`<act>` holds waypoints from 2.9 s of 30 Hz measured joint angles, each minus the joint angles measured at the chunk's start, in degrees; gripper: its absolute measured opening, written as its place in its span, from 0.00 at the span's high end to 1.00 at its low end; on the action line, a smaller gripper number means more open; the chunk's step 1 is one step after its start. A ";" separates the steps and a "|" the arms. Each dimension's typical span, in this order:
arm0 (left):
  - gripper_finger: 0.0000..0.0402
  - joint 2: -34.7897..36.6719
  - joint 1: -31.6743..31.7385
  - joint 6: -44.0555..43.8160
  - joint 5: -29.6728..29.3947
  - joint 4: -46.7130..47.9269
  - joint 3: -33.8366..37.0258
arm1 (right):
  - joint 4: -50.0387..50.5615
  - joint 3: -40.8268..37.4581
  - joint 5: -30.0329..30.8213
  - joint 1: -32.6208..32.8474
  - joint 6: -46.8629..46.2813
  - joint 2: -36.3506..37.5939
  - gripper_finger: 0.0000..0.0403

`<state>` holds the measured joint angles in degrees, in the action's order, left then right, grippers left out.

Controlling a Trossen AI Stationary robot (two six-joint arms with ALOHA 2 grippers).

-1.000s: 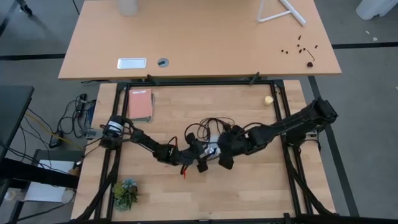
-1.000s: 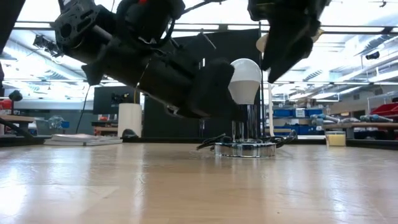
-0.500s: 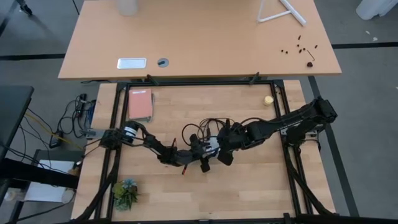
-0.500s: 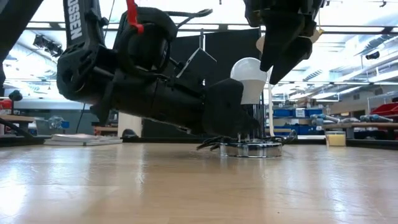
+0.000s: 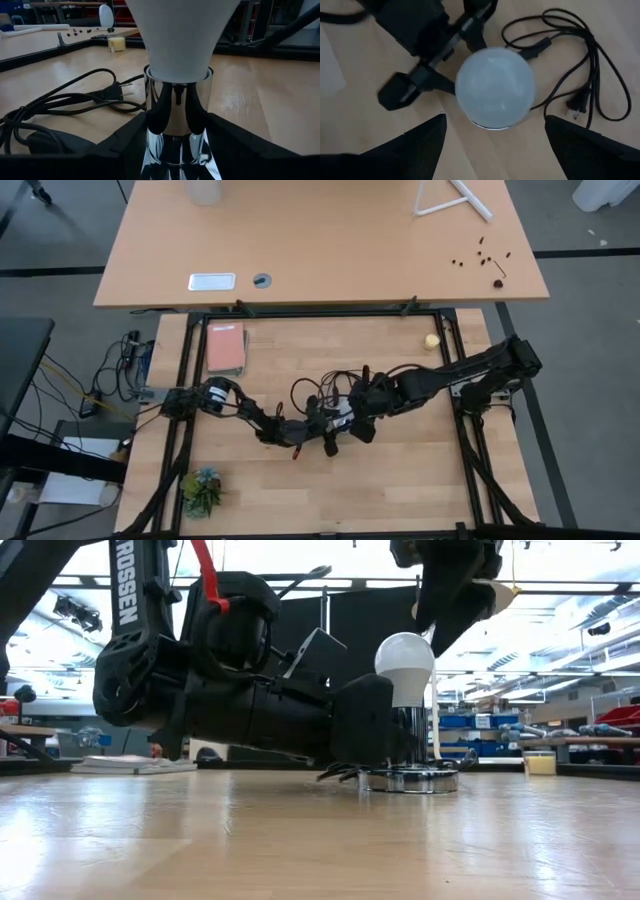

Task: Screw lightbulb
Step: Insert the lightbulb into the lamp

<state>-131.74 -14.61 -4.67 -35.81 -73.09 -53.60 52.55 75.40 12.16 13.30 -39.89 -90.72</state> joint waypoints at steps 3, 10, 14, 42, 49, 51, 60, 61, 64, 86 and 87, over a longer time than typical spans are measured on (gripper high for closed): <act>0.50 0.00 0.00 -0.31 0.02 -0.28 0.00 | 0.10 0.86 -0.02 -0.13 -1.91 0.00 0.14; 0.50 0.00 -0.02 -0.39 0.07 -0.57 0.00 | -0.26 1.67 0.07 -0.33 -4.66 -0.07 0.14; 0.50 0.00 -0.04 -0.48 0.07 -0.80 0.00 | -0.35 1.67 0.81 -0.18 -5.85 -0.07 0.14; 0.50 0.09 -0.04 -2.27 0.04 -0.73 0.00 | -4.20 -2.57 36.98 16.44 -14.74 -3.91 0.14; 0.50 0.09 -0.04 -3.10 0.02 -0.73 0.00 | -26.41 -17.84 44.63 18.96 -15.20 -3.89 0.14; 0.50 0.09 -0.04 -3.10 0.04 -0.73 0.00 | -33.69 -21.96 45.66 18.97 -14.82 -3.89 0.14; 0.50 0.11 -0.04 -3.10 0.02 -0.81 0.00 | -58.96 -31.56 45.45 15.91 -2.48 -3.89 0.14; 0.50 0.11 -0.04 -3.13 0.01 -0.82 0.00 | -61.34 -32.29 45.44 15.54 -0.30 -3.89 0.14; 0.50 0.11 -0.04 -3.13 0.02 -0.80 0.01 | -68.93 -34.10 45.71 14.22 5.15 -3.89 0.14; 0.50 0.11 -0.02 -2.95 0.02 -0.73 0.00 | -66.18 -36.14 45.90 12.83 4.50 -3.87 0.14; 0.50 0.11 -0.02 -2.86 0.02 -0.76 0.00 | -64.90 -36.14 46.79 13.36 3.06 -3.87 0.14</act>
<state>-131.63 -14.63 -7.53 -35.79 -73.85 -53.60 -12.35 39.27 58.95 26.66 -36.83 -94.59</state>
